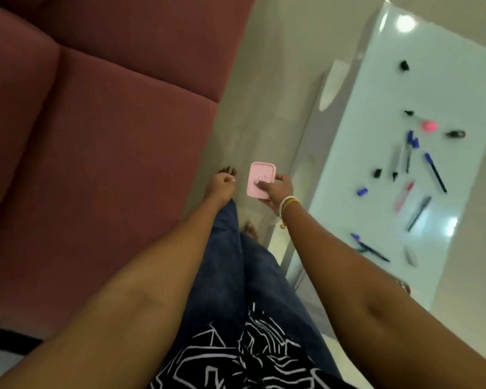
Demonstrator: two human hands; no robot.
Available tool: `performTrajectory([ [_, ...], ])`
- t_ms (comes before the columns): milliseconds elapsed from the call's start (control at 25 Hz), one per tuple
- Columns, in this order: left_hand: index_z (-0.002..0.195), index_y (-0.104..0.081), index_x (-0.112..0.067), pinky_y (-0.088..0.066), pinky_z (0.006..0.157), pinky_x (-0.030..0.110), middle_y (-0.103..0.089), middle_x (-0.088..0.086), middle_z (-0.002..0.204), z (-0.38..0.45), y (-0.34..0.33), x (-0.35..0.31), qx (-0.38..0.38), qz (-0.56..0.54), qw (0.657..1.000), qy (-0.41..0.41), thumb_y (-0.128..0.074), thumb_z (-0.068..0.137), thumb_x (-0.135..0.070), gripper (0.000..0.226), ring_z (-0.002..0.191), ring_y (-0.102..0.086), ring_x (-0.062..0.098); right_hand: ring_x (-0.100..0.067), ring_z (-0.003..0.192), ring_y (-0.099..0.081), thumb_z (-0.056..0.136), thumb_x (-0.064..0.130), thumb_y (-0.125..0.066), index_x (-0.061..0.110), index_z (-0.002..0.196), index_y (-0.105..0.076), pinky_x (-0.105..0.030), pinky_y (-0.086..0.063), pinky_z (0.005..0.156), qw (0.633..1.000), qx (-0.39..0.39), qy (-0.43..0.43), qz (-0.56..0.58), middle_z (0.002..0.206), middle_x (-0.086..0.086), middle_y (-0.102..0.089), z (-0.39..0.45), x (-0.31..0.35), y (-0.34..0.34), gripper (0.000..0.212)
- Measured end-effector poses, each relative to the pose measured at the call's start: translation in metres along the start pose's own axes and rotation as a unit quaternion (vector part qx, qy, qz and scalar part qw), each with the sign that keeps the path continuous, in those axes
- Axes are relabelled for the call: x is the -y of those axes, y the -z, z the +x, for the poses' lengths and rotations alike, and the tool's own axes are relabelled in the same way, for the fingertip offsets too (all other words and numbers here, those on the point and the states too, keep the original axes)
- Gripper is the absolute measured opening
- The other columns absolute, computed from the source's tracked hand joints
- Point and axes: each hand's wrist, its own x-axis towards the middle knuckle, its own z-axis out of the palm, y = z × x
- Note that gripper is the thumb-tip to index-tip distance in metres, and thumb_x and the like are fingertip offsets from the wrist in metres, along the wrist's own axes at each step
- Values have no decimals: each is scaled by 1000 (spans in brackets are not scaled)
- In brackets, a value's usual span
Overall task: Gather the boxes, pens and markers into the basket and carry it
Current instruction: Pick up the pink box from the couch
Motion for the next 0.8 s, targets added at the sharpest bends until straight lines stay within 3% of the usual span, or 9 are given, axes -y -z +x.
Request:
performTrajectory([
  [200, 106, -70, -8, -48, 90, 28, -69, 12, 112, -51, -76, 17, 76, 190, 977, -57, -50, 91, -20, 27, 101, -62, 27, -37, 106, -59, 80, -3, -73, 7, 128, -43, -55, -54, 88, 990, -66, -30, 125, 123, -21, -54, -46, -74, 100, 57],
  [240, 108, -69, -11, -45, 89, 23, -68, 7, 112, -59, -92, 17, 93, 215, 970, -67, -50, 92, -21, 27, 101, -61, 26, -40, 110, -59, 80, -4, -73, 7, 128, -43, -57, -53, 90, 985, -84, -33, 150, 126, -23, -54, -53, -85, 119, 58],
  [320, 106, -69, -14, -32, 71, 13, -60, -2, 97, -77, -126, 19, 112, 258, 955, -95, -50, 92, -21, 24, 81, -54, 18, -40, 110, -59, 80, -5, -72, 8, 129, -44, -56, -53, 90, 967, -125, -33, 219, 127, -24, -54, -62, -108, 157, 58],
  [360, 102, -68, -15, -28, 67, 13, -58, -1, 93, -82, -142, 21, 131, 268, 949, -101, -50, 93, -20, 21, 77, -53, 18, -38, 106, -60, 80, -6, -72, 8, 130, -46, -54, -54, 88, 957, -146, -33, 250, 126, -23, -55, -65, -118, 174, 58],
  [480, 99, -61, -15, -41, 79, 24, -61, 8, 101, -94, -192, 28, 213, 271, 935, -81, -47, 95, -18, 15, 94, -59, 25, -33, 99, -58, 80, -7, -70, 7, 132, -47, -45, -56, 74, 929, -196, -42, 312, 123, -21, -56, -66, -150, 220, 58],
  [560, 123, -55, -14, -42, 88, 27, -57, 9, 122, -94, -218, 34, 234, 300, 922, -72, -47, 97, -23, 30, 113, -56, 26, -34, 100, -58, 81, -8, -69, 6, 131, -47, -47, -56, 76, 921, -216, -68, 316, 126, -22, -56, -57, -175, 242, 57],
  [640, 144, -36, -15, -43, 98, 33, -44, 10, 144, -91, -236, 36, 247, 337, 905, -77, -45, 98, -28, 48, 125, -50, 29, -37, 106, -59, 82, -5, -70, 5, 132, -47, -52, -54, 87, 926, -228, -108, 281, 130, -23, -56, -44, -195, 256, 57],
  [720, 149, -27, -15, -46, 100, 37, -39, 13, 149, -79, -250, 38, 253, 359, 895, -84, -43, 99, -27, 53, 122, -53, 32, -40, 114, -59, 83, -2, -70, 4, 134, -48, -54, -52, 92, 935, -223, -137, 239, 132, -23, -56, -28, -208, 262, 56],
  [800, 149, -29, -18, -54, 88, 36, -45, 13, 143, -68, -257, 39, 263, 358, 893, -72, -44, 100, -26, 52, 107, -60, 30, -40, 116, -59, 85, 2, -69, 4, 133, -51, -54, -53, 93, 944, -205, -136, 220, 130, -23, -58, -14, -214, 258, 52],
])
